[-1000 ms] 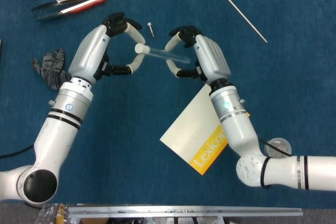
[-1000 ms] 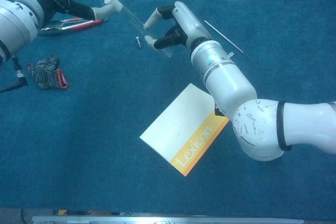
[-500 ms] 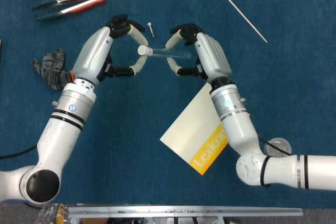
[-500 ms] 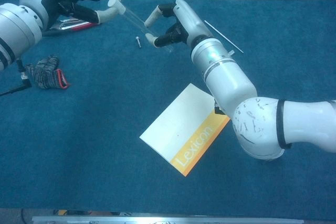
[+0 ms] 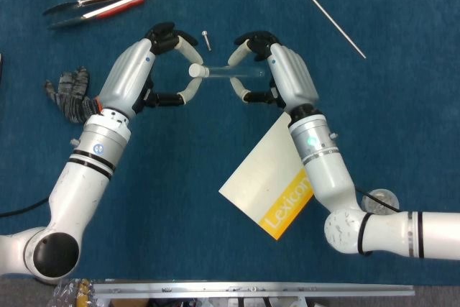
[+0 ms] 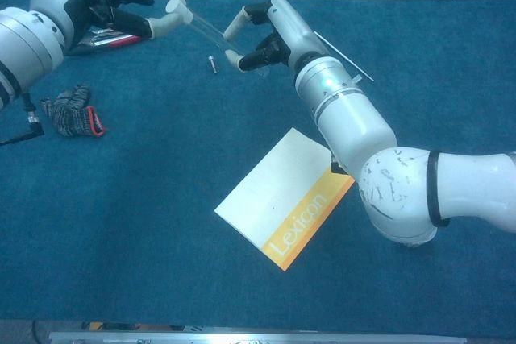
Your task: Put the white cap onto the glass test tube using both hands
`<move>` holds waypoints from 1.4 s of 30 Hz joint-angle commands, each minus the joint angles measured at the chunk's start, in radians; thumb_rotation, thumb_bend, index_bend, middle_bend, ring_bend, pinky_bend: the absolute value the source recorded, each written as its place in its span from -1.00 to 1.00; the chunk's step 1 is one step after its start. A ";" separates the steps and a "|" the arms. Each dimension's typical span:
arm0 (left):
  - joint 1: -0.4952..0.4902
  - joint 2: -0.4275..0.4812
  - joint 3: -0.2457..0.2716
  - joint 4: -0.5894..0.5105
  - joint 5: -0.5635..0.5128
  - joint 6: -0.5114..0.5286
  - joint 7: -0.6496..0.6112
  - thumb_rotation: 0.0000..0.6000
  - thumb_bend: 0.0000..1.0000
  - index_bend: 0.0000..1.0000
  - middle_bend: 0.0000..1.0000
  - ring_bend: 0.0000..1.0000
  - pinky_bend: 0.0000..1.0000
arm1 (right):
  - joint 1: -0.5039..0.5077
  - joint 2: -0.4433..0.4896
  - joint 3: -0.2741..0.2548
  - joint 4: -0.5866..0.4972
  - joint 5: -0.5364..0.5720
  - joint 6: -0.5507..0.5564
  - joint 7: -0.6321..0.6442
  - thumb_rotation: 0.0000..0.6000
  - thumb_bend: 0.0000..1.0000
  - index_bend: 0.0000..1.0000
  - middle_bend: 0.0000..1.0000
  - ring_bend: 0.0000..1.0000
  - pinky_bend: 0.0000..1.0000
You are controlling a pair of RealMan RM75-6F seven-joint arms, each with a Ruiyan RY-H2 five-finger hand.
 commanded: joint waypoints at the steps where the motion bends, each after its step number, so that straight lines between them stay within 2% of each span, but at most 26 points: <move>1: 0.000 0.015 0.007 -0.002 0.005 -0.013 0.004 0.75 -0.22 -0.32 -0.53 -0.92 -0.81 | 0.002 0.012 -0.003 -0.010 -0.001 0.000 -0.015 1.00 -0.19 0.33 -0.39 -0.70 -0.36; 7: 0.000 0.053 0.023 0.001 0.020 -0.044 0.017 0.62 -0.22 -0.56 -0.63 -1.00 -0.81 | 0.003 0.050 -0.013 -0.042 0.007 -0.003 -0.055 1.00 -0.19 0.33 -0.39 -0.70 -0.36; 10: -0.001 0.076 0.035 0.002 0.036 -0.052 0.037 0.33 -0.23 -0.61 -0.68 -1.00 -0.81 | 0.002 0.073 -0.018 -0.060 0.014 -0.007 -0.074 1.00 -0.19 0.33 -0.39 -0.70 -0.36; 15: 0.006 0.113 0.075 0.024 0.089 -0.050 0.090 0.11 -0.23 -0.68 -0.73 -1.00 -0.81 | -0.002 0.118 -0.044 -0.092 0.020 -0.013 -0.111 1.00 -0.19 0.33 -0.39 -0.70 -0.36; 26: 0.034 0.151 0.133 0.103 0.226 -0.009 0.164 -0.03 -0.23 -0.72 -0.79 -1.00 -0.81 | -0.011 0.218 -0.082 -0.152 0.059 -0.051 -0.151 1.00 -0.19 0.33 -0.39 -0.70 -0.36; 29: 0.048 0.159 0.153 0.148 0.289 0.022 0.199 -0.05 -0.23 -0.72 -0.79 -1.00 -0.81 | -0.011 0.241 -0.111 -0.152 0.068 -0.062 -0.169 1.00 -0.19 0.33 -0.39 -0.70 -0.36; 42: 0.116 0.179 0.194 0.219 0.484 0.091 0.134 -0.13 -0.23 -0.72 -0.79 -1.00 -0.81 | -0.007 0.260 -0.206 -0.069 0.095 -0.087 -0.218 1.00 -0.19 0.33 -0.39 -0.70 -0.36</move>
